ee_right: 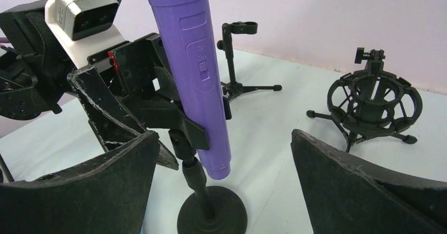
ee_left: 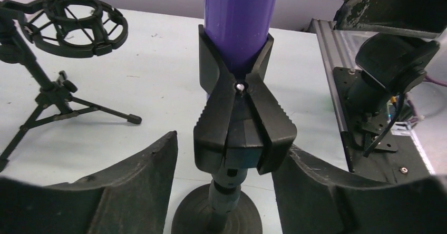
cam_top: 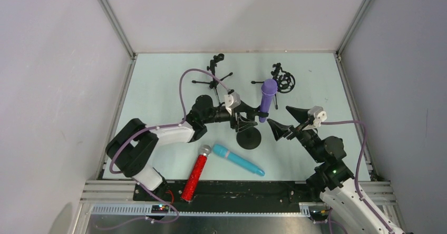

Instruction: Attach the microphones to the stand

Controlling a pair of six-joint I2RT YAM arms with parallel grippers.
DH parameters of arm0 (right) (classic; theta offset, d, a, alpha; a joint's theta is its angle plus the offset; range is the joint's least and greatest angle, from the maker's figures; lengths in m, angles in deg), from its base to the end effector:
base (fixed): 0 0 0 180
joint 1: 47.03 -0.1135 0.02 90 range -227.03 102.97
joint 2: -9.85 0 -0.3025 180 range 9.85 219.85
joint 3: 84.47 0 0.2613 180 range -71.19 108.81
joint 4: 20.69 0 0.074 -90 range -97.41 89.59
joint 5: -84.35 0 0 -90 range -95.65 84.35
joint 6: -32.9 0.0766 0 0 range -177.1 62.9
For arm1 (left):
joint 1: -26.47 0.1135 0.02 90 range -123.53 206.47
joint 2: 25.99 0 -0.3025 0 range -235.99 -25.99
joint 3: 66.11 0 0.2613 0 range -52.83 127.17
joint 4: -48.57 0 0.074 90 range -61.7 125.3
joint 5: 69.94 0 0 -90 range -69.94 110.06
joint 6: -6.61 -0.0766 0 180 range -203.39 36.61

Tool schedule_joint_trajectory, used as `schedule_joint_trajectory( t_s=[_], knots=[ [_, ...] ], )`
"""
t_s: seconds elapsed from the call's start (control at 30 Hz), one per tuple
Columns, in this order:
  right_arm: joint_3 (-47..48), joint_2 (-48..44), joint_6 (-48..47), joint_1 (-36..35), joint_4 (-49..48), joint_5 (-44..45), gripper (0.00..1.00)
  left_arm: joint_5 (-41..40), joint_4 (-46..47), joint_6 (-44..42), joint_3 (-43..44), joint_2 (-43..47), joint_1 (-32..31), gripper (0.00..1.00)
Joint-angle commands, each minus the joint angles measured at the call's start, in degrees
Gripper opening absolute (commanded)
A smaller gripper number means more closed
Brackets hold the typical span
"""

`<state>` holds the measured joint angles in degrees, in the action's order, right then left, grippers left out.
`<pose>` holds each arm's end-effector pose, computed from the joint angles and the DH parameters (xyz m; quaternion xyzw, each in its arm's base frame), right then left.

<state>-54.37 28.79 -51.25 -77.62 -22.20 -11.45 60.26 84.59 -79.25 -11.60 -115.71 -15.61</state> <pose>0.1138 0.0763 0.2952 -0.1723 0.6010 0.2738 0.7308 0.2374 -0.2810 0.2672 0.4458 0.5440 -0.4844 0.5204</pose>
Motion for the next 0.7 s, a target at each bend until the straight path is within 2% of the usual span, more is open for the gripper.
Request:
schedule_joint_trajectory(
  t_s=[0.0, 0.2, 0.4, 0.47, 0.67],
  knots=[
    [0.1, -0.7, 0.5, 0.4, 0.7, 1.2, 0.99, 4.2, 4.0, 1.7, 3.2, -2.0, 0.2, 0.64],
    [0.2, -0.7, 0.7, 0.5, 1.8, 0.7, 1.0, 6.5, 4.3, 1.1, 3.5, -3.1, 0.2, 0.42],
    [-0.9, -1.3, 0.5, 0.5, 1.9, -0.3, 0.99, 9.5, 4.3, 1.1, 4.3, -3.9, 0.3, 0.03],
    [-1.3, -1.4, 0.5, 0.6, 1.7, -0.6, 1.0, 9.9, 4.3, 1.1, 4.4, -4.1, 0.3, 0.0],
    [-1.5, -1.5, 0.1, 0.5, 2.0, -1.6, 1.0, 7.9, 4.4, 0.0, 3.8, -3.2, 0.4, 0.0]
  ],
)
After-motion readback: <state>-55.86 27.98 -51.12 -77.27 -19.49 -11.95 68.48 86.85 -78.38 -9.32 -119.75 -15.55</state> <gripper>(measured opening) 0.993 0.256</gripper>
